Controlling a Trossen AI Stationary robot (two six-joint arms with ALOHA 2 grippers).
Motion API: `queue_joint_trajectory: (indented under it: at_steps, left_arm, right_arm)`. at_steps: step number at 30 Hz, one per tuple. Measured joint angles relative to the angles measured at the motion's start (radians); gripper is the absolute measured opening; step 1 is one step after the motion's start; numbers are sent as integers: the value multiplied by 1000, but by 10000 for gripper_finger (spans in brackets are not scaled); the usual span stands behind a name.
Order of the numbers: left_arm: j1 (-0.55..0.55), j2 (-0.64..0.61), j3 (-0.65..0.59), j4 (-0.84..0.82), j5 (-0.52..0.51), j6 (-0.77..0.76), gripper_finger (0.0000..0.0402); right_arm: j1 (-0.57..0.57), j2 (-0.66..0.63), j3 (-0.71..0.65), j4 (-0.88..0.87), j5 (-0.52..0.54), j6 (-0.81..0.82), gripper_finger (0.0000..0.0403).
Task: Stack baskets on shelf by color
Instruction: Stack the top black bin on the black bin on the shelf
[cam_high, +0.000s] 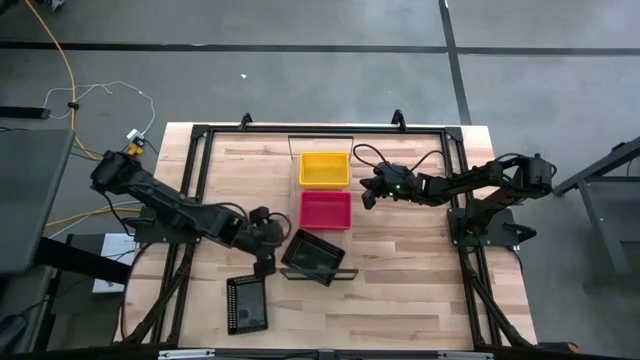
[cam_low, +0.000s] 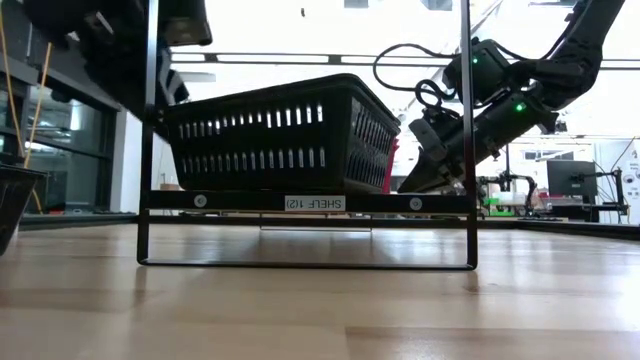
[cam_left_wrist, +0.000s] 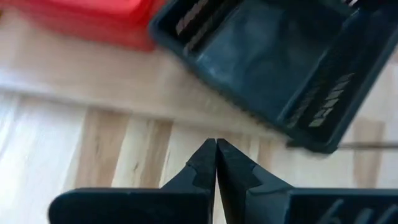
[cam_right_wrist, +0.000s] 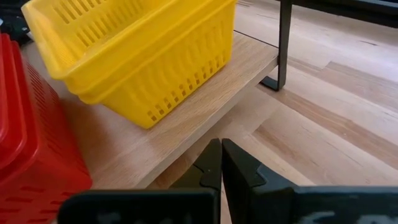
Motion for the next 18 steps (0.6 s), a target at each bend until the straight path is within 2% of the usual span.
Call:
queue_joint_trajectory:
  at_steps: [6, 18]
  left_arm:
    - [-1, 15, 0, 72, 56, 5, 0]
    - [-51, 15, 0, 152, 101, -41, 0]
  right_arm:
    - [0, 0, 0, 0, 0, 0, 0]
    - [0, 0, 0, -2, -7, 0, 0]
